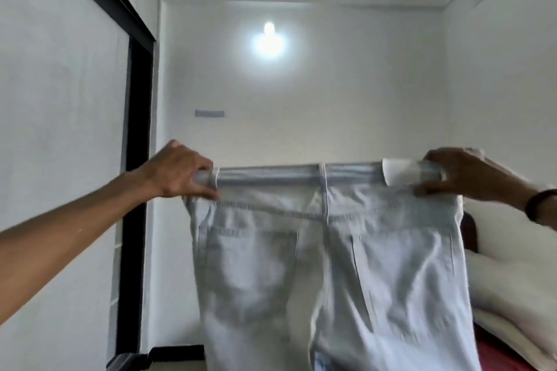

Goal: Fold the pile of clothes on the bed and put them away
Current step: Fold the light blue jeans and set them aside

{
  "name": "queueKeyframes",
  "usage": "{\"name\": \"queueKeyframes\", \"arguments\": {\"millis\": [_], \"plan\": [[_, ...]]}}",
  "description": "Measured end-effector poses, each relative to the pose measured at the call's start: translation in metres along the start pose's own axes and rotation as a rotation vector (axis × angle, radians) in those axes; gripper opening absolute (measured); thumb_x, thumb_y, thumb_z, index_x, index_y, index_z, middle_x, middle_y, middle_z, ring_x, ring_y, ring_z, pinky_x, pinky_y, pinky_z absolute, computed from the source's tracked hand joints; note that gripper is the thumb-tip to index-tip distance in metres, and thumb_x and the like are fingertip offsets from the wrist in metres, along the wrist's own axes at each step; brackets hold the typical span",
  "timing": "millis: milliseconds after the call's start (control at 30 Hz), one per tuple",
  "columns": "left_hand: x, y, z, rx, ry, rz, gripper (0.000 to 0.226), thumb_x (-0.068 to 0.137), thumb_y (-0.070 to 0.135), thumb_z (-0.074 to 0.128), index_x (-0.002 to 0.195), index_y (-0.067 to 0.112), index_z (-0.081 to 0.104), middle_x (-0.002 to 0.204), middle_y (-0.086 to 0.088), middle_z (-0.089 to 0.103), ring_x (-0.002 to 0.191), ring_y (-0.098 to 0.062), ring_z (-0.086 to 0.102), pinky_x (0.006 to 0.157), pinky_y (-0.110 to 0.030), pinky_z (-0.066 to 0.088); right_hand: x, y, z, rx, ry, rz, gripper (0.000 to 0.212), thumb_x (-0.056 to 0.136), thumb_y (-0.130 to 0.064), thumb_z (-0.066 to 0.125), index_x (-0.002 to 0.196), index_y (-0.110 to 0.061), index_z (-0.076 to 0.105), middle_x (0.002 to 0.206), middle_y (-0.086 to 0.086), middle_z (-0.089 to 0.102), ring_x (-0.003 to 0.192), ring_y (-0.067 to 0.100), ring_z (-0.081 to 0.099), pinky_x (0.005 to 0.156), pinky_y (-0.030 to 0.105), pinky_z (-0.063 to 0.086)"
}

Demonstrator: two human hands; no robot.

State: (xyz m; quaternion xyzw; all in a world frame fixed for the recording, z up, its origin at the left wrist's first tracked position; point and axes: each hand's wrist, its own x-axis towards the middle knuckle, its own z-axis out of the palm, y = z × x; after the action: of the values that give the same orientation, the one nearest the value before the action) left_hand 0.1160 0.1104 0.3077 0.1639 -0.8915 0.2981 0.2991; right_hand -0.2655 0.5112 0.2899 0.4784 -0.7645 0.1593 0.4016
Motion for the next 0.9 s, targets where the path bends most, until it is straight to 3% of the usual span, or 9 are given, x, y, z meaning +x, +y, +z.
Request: {"name": "queueKeyframes", "arguments": {"millis": [133,300,433,500,567,633,700,800,900], "plan": [[-0.053,0.001,-0.012,0.054,0.253,0.009,0.036,0.076,0.049,0.087,0.073,0.029,0.058,0.074,0.015,0.040,0.062,-0.022,0.058,0.072,-0.036,0.034,-0.049,-0.011,-0.021,0.085,0.194,-0.140,0.059,0.089,-0.076,0.047,0.102,-0.021,0.063,0.089,-0.003,0.053,0.076,0.023,0.055,0.070,0.041,0.048],[-0.222,0.101,0.070,0.032,0.045,0.068,0.021,0.090,0.035,0.053,0.081,0.030,0.071,0.084,0.010,0.057,0.073,-0.012,0.059,0.075,-0.037,0.032,-0.242,-0.043,0.072,0.040,0.152,-0.318,0.030,0.096,-0.024,0.052,0.100,-0.009,0.077,0.099,0.009,0.058,0.082,0.034,0.056,0.070,0.042,0.039],[-0.381,0.237,0.143,-0.686,-0.380,-0.548,0.024,0.097,0.015,0.056,0.075,0.022,0.060,0.084,0.012,0.045,0.072,-0.007,0.045,0.068,-0.026,0.041,-0.417,-0.103,0.158,0.111,-0.214,-0.178,0.024,0.083,-0.017,0.051,0.088,-0.022,0.074,0.088,0.004,0.060,0.076,0.033,0.058,0.063,0.040,0.036],[-0.437,0.288,0.176,-0.763,-0.541,-0.599,0.041,0.094,0.010,0.058,0.060,0.031,0.053,0.066,0.021,0.044,0.068,-0.005,0.039,0.066,-0.023,0.036,-0.480,-0.128,0.208,0.171,-0.427,-0.087,0.024,0.074,-0.018,0.054,0.090,-0.031,0.067,0.087,-0.006,0.062,0.080,0.026,0.063,0.061,0.040,0.041],[-0.463,0.319,0.197,-0.818,-0.737,-0.590,0.038,0.091,0.010,0.060,0.057,0.026,0.054,0.061,0.015,0.056,0.065,-0.013,0.049,0.067,-0.029,0.027,-0.523,-0.151,0.242,0.233,-0.640,0.009,0.026,0.067,-0.021,0.062,0.088,-0.036,0.065,0.084,-0.013,0.062,0.086,0.018,0.068,0.065,0.038,0.043],[-0.464,0.334,0.209,-0.661,-0.978,-0.474,0.027,0.090,0.039,0.065,0.067,0.026,0.061,0.079,0.012,0.068,0.083,-0.014,0.064,0.079,-0.031,0.028,-0.545,-0.169,0.258,0.273,-0.766,0.092,0.019,0.068,-0.032,0.061,0.086,-0.035,0.066,0.081,-0.013,0.061,0.086,0.018,0.071,0.067,0.038,0.046],[-0.466,0.340,0.217,-0.584,-0.962,-0.434,0.036,0.083,0.068,0.068,0.073,0.033,0.069,0.081,0.015,0.069,0.084,-0.006,0.064,0.084,-0.026,0.045,-0.555,-0.180,0.266,0.330,-0.739,0.114,0.024,0.073,-0.038,0.060,0.096,-0.035,0.068,0.081,-0.010,0.063,0.080,0.021,0.072,0.063,0.039,0.051],[-0.464,0.351,0.246,-0.588,-0.666,-0.559,0.037,0.083,0.057,0.077,0.109,0.032,0.070,0.106,0.011,0.059,0.107,-0.013,0.059,0.095,-0.031,0.051,-0.559,-0.198,0.278,0.305,-0.702,0.065,0.049,0.069,-0.029,0.086,0.115,-0.030,0.067,0.100,-0.009,0.061,0.091,0.023,0.065,0.073,0.042,0.049],[-0.464,0.370,0.276,-0.712,-0.754,-0.792,0.085,0.085,0.050,0.079,0.155,0.022,0.039,0.144,-0.007,0.047,0.135,-0.027,0.047,0.108,-0.037,0.044,-0.561,-0.219,0.291,0.276,-0.690,-0.098,0.075,0.065,-0.009,0.086,0.133,-0.028,0.061,0.125,0.000,0.055,0.107,0.027,0.055,0.085,0.042,0.043]]}}
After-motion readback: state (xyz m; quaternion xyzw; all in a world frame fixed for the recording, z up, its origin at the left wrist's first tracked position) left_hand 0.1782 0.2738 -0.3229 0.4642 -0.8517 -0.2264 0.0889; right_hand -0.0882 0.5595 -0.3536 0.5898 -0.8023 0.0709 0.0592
